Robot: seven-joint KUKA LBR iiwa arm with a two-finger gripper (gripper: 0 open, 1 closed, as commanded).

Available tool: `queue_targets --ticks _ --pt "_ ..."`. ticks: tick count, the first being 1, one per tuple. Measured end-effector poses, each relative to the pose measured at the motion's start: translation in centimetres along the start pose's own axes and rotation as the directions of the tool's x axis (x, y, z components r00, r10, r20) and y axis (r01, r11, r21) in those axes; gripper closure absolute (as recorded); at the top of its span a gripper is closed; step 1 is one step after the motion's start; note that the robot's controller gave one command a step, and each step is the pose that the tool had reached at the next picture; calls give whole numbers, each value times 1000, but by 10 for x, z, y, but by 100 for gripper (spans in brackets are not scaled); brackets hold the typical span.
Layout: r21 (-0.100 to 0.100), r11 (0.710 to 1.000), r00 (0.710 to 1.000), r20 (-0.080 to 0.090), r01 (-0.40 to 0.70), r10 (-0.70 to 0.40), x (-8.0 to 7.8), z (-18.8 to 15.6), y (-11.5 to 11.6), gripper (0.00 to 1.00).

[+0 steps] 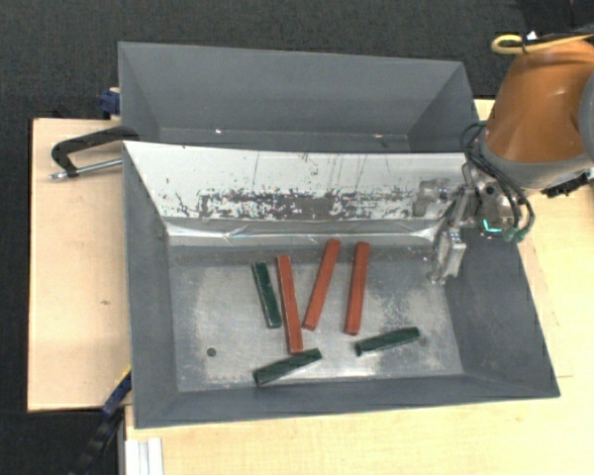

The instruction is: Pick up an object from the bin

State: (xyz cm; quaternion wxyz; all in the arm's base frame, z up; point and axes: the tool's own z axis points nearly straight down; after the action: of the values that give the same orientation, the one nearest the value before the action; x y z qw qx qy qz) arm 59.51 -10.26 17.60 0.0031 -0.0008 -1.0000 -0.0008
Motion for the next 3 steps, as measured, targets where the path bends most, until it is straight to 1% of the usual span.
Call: queue_targets --ticks 1,2,3 --pt "1 1000 1000 9 2 -2 -2 -5 0 0" --pt "0 998 998 11 -57 57 43 33 29 0" --pt "1 1000 1000 8 -7 7 85 68 43 0"
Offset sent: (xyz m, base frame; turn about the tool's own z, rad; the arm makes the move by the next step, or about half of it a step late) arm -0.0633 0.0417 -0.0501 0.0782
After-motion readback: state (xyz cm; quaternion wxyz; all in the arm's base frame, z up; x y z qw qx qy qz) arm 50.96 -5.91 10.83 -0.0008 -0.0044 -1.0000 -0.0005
